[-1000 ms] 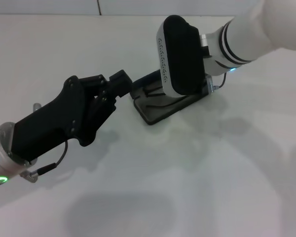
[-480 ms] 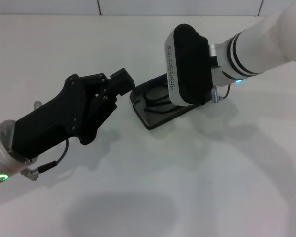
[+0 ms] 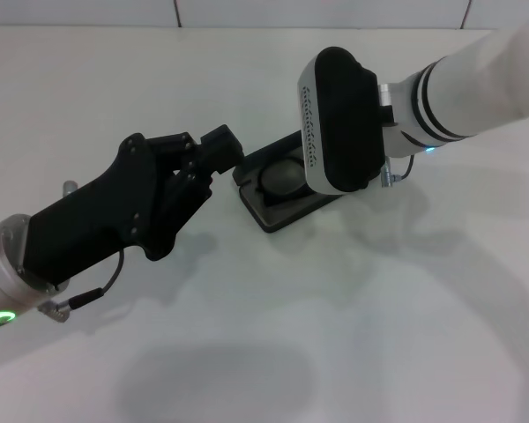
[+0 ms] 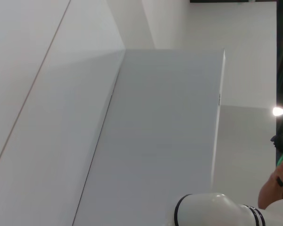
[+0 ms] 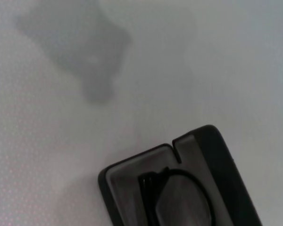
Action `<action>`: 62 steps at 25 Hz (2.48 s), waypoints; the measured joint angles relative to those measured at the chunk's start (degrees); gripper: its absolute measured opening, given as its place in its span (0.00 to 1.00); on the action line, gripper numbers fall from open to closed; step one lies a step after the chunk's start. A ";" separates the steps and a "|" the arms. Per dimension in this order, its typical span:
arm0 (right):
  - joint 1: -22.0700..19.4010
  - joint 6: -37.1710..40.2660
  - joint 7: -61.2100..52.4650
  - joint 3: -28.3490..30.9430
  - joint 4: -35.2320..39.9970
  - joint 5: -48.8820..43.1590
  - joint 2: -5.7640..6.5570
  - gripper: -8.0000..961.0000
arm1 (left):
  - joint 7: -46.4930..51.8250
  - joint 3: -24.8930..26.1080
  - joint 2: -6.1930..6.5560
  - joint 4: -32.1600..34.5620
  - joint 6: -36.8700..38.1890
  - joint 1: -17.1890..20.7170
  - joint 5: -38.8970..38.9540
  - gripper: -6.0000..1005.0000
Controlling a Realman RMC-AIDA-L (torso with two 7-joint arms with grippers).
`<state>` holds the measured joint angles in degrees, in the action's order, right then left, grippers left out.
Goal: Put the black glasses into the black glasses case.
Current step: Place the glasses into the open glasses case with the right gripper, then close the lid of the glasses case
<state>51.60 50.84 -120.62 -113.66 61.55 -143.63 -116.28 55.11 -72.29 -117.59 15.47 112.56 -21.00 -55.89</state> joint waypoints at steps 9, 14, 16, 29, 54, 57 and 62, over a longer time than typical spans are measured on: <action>-4.28 0.50 -2.78 1.75 4.88 0.04 0.00 0.19 | -0.01 0.11 -0.01 0.01 -0.04 -0.01 -0.07 0.05; -13.31 0.67 -4.09 6.49 15.35 2.36 0.01 0.19 | 0.28 0.22 0.50 0.28 -0.07 -0.11 -0.02 0.05; -16.58 0.92 -4.42 7.65 18.84 5.45 0.00 0.18 | 0.56 0.70 1.16 0.36 -0.06 -0.09 0.31 0.05; -41.85 10.63 17.70 28.40 16.97 55.34 0.38 0.18 | 17.68 3.26 8.69 6.73 -17.03 -12.61 -8.48 0.05; -38.63 36.54 33.44 56.42 -9.23 57.91 0.52 0.18 | 35.84 3.28 0.90 11.16 -53.06 -26.92 -44.61 0.19; -38.22 36.50 33.65 56.42 -9.89 57.86 0.53 0.18 | 35.87 3.43 0.88 11.16 -53.40 -26.93 -45.13 0.19; -38.10 36.47 34.04 56.46 -10.39 57.81 0.49 0.18 | 35.89 3.47 0.87 11.36 -53.54 -26.76 -45.27 0.20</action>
<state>13.50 87.30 -86.58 -57.20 51.16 -85.83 -115.79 91.00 -68.82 -116.72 26.83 59.01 -47.77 -101.16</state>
